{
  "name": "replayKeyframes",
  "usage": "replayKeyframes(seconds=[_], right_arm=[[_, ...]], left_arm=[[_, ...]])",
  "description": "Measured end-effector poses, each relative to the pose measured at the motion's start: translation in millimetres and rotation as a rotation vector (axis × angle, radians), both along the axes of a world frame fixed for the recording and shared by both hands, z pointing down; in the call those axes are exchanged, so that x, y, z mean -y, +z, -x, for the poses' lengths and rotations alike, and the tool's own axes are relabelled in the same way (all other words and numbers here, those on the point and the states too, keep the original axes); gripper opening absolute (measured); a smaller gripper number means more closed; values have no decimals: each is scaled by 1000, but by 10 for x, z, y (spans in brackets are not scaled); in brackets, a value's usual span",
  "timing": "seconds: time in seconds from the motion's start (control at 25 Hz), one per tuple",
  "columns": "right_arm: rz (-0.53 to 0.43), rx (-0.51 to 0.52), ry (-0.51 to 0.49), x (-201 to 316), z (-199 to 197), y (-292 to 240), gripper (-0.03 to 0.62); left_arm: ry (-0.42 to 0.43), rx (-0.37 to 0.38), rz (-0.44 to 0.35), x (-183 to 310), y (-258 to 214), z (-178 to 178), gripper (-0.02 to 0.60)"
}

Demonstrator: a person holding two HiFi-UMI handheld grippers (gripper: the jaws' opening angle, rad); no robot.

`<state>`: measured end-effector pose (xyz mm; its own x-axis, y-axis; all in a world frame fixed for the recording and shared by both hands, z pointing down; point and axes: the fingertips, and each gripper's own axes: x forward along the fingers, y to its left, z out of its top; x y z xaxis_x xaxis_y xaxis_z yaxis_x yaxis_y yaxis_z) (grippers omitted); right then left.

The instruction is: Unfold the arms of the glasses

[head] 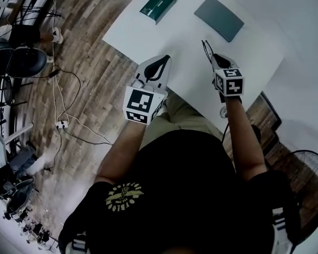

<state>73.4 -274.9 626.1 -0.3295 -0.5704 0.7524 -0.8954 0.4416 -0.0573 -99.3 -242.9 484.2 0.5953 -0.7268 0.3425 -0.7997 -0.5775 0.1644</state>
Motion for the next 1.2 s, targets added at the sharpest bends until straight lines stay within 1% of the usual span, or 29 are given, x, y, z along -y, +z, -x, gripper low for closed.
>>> replayKeyframes(seconds=[0.08,0.16,0.44,0.64,0.92,1.2], right_arm=[[-15,38,20,-44,-31,-91,20],[-43,53,25,-78,-50,-197,20],[-144,130,35,-212,-2,-678,20],[-229,195,21,-326,64,-1068,20],[-316,267,-13,-464,159,-1464,20],[-405,336,-56,-610,366,-1815,20]], left_arm=[[13,7,13,-26,-18,-33,6],[27,4,15,-61,-65,-71,6],[78,-39,17,-189,-248,-197,6],[131,-56,14,-317,-367,-360,6],[180,-78,-20,-460,-579,-537,6],[207,-63,-27,-642,-618,-573,6]])
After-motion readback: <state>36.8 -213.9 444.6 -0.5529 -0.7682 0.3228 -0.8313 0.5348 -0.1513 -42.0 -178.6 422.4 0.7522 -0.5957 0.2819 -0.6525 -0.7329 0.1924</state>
